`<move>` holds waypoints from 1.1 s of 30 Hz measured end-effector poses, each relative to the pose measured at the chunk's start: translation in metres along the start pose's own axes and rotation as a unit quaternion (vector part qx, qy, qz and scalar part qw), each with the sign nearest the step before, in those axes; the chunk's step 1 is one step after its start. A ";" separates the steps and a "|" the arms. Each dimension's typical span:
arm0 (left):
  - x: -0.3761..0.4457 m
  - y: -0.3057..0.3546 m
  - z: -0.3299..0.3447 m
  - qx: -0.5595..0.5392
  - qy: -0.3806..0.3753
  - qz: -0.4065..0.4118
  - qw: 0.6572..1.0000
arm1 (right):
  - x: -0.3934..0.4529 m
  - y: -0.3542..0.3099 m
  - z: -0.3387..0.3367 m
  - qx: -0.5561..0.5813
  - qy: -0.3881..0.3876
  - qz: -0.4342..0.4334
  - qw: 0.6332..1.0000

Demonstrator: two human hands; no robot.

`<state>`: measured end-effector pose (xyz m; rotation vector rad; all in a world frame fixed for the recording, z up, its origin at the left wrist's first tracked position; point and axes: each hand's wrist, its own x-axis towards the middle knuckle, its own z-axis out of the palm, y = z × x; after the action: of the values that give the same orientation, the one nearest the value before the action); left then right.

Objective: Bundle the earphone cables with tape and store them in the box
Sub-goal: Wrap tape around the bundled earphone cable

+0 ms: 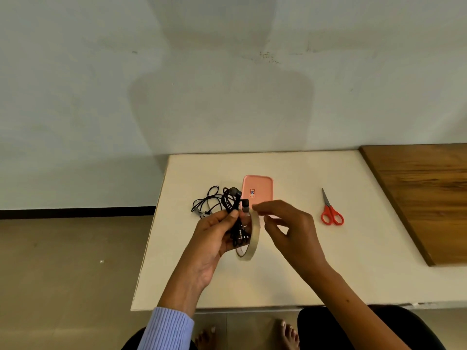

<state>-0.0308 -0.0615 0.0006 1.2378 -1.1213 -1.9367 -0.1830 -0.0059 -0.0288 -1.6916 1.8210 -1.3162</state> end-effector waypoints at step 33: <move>0.012 -0.013 0.003 -0.001 0.104 -0.014 0.994 | -0.003 -0.004 0.006 -0.065 -0.155 0.071 0.983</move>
<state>-0.0391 -0.0641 -0.0149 1.4238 -0.9990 -1.7802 -0.1752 -0.0052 -0.0304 -1.6855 1.8335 -0.8391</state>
